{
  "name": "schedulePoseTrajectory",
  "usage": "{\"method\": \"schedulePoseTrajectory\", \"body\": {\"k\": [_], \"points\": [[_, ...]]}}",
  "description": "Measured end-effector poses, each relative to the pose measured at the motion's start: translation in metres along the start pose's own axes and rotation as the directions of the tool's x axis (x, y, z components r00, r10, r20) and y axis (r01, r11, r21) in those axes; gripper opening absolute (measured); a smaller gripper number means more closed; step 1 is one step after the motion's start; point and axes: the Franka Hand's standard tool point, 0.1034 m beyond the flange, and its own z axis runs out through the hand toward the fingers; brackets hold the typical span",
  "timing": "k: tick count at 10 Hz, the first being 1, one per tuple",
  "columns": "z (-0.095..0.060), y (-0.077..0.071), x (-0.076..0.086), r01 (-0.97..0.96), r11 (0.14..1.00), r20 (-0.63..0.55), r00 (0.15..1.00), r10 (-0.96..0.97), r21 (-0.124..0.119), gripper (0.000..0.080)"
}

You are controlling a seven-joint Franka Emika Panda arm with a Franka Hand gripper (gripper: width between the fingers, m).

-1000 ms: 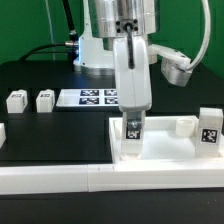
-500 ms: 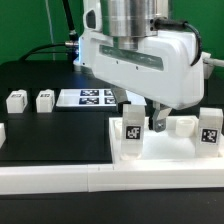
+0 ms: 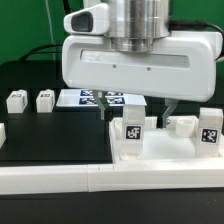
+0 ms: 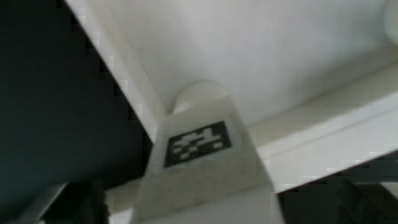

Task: Assemble square table

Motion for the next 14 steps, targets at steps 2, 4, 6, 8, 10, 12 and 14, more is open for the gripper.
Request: {"method": "schedulePoseTrajectory", "body": {"k": [2,4,6,8,10,12,14], "points": [[0.002,-0.001,-0.001,0.078,0.997,-0.027,0.997,-0.078,-0.004,0.0649],[0.002,-0.001,-0.001,0.044,0.999,-0.026,0.999,-0.044,-0.002,0.0425],[0.003,0.000,-0.002,-0.110,0.994,-0.026,0.994,0.110,0.003,0.0291],[0.003,0.000,-0.001,-0.233,0.972,-0.025,0.972,0.233,0.006,0.0291],[0.004,0.004,0.000,-0.437,0.899,-0.025,0.899,0.438,0.032,0.0291],[0.005,0.007,0.000,-0.714,0.697,0.013,0.699,0.715,0.065,0.0291],[0.005,0.010,-0.002,-0.911,0.402,0.102,0.410,0.906,0.095,0.0291]]}}
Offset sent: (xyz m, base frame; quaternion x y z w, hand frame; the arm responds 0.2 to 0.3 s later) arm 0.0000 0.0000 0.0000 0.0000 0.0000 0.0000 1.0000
